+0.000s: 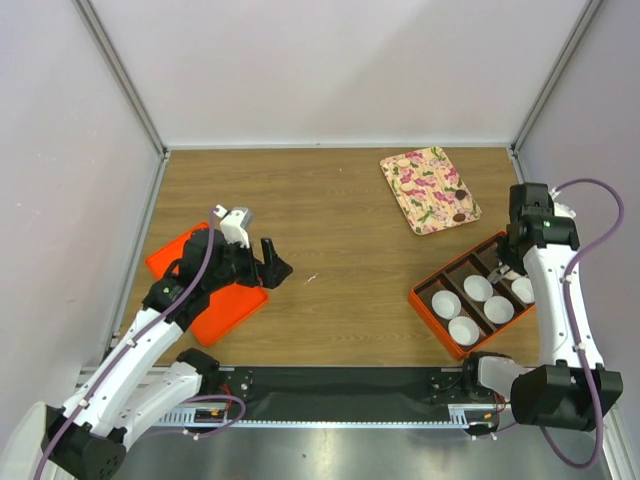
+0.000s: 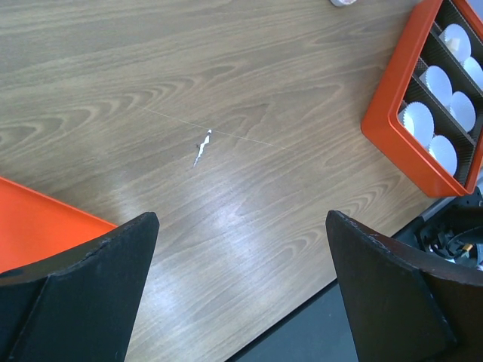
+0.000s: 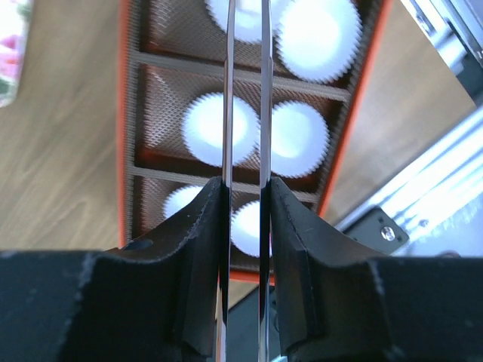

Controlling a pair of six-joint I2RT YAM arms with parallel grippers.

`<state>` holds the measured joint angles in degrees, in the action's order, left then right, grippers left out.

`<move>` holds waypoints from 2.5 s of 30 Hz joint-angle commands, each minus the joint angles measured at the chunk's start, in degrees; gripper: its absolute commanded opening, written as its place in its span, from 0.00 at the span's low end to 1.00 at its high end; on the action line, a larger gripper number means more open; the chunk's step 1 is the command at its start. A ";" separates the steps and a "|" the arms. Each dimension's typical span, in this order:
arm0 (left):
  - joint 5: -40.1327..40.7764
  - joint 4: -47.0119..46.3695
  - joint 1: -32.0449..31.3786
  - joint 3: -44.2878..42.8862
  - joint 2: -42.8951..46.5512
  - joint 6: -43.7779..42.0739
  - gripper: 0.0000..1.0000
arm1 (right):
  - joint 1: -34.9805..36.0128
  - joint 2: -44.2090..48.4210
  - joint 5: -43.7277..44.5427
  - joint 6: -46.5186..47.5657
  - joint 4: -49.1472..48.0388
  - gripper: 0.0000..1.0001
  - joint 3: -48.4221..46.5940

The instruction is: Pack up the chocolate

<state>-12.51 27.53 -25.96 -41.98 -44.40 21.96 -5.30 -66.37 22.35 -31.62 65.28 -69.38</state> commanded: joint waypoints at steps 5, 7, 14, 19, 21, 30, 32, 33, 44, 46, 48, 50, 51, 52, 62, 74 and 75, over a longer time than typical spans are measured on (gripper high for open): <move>-2.17 -1.69 0.12 0.05 -1.13 -0.95 1.00 | -4.27 3.69 1.82 -2.05 1.09 0.27 5.57; -1.73 -1.69 0.12 0.32 -0.51 -0.77 1.00 | -5.76 4.14 2.00 -2.13 0.73 0.27 7.50; -0.94 -1.25 -0.06 0.40 -0.25 -0.77 1.00 | -7.62 5.28 2.44 -3.01 0.29 0.27 10.41; -0.85 -1.34 -0.15 0.32 -0.33 -0.69 1.00 | -7.71 5.29 2.52 -3.36 0.73 0.28 10.59; -0.85 -1.25 -0.15 0.32 -0.33 -0.69 1.00 | -7.79 5.28 2.35 -3.02 0.47 0.29 10.76; -1.20 -1.25 -0.15 0.23 -0.51 -0.69 1.00 | -7.62 4.41 1.91 -3.28 1.17 0.31 10.85; -1.28 -1.25 -0.15 0.23 -0.34 -0.77 1.00 | -7.18 4.14 1.56 -3.28 1.08 0.32 10.85; -1.20 -1.25 -0.15 0.32 -0.25 -0.77 1.00 | -7.09 3.97 1.64 -3.36 1.08 0.33 11.02; -0.76 -1.07 -0.15 0.05 -0.33 -0.86 1.00 | -7.09 2.74 1.03 -2.31 0.38 0.37 11.29; -0.76 -1.16 -0.15 0.14 -0.25 -0.95 1.00 | -7.09 2.82 0.94 -1.87 0.20 0.40 11.29; -0.58 -0.99 -0.15 0.05 -0.33 -0.86 1.00 | -7.09 2.91 0.50 -1.52 -0.15 0.42 11.11; -0.50 -0.90 -0.15 0.05 -0.25 -0.95 1.00 | -7.09 3.00 0.41 -1.08 -0.24 0.43 10.59; -0.49 -0.98 -0.15 0.05 -0.25 -0.86 1.00 | -7.01 3.17 0.33 -0.73 -0.41 0.43 10.24; -0.41 -0.99 -0.15 -0.03 -0.16 -0.86 1.00 | -7.00 3.26 0.50 -0.12 -0.41 0.43 9.71; 0.73 -0.37 -0.15 -0.12 1.42 -0.77 1.00 | -2.88 1.69 -3.61 3.48 -2.41 0.43 -5.67; 2.67 0.60 -0.15 0.05 3.80 -0.60 1.00 | 4.07 -16.23 -17.08 11.75 -25.46 0.45 -9.00; 2.84 0.51 -0.15 -0.03 3.71 -0.60 1.00 | 4.16 -17.90 -17.08 12.19 -25.90 0.45 -9.97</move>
<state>-10.66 28.05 -25.98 -41.89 -41.08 21.98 -1.34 -81.12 7.40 -22.79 46.13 -74.83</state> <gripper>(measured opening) 0.996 0.448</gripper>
